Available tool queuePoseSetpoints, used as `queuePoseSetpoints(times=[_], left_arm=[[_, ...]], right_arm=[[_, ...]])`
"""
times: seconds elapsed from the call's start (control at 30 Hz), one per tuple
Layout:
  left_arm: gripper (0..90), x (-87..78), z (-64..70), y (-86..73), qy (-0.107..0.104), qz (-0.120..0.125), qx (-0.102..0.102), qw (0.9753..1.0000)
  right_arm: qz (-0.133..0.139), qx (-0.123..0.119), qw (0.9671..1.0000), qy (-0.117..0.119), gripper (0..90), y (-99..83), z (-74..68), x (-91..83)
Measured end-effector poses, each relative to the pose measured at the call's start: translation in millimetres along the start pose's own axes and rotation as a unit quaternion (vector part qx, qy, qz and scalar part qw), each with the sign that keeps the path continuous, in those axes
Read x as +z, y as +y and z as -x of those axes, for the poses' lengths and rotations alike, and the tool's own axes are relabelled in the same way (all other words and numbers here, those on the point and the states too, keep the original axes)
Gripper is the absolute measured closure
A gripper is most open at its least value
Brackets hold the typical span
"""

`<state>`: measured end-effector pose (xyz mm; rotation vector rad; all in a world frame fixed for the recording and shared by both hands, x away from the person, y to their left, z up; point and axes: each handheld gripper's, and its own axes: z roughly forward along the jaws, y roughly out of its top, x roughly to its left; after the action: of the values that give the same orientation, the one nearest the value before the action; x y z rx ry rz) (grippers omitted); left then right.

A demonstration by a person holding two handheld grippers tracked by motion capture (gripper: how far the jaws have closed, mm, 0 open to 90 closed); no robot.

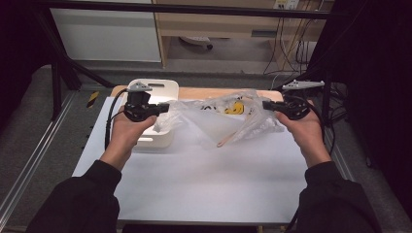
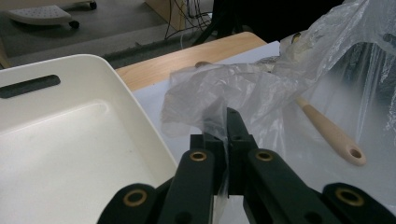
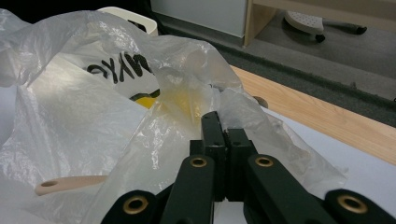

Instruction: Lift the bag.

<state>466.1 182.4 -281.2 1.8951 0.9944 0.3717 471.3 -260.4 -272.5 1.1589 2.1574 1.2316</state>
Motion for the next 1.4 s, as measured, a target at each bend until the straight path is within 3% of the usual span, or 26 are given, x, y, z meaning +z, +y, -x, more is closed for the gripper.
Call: queuePoseSetpoints(times=[0.63,1.13,1.4], left_arm=[[90.0,-14.3,-21.7,35.4,0.029,0.017,-0.012,0.9994],[90.0,-13.4,-16.5,49.9,0.034,0.017,-0.002,0.9993],[90.0,-10.0,-19.1,53.7,0.036,0.021,-0.011,0.9991]], right_arm=[[0.02,0.026,0.9993,-0.015,90.0,31.6,24.0,-11.8],[0.027,0.018,0.9992,-0.026,90.0,52.2,27.3,-24.7],[0.029,0.01,0.9991,-0.029,90.0,67.5,25.3,-32.2]])
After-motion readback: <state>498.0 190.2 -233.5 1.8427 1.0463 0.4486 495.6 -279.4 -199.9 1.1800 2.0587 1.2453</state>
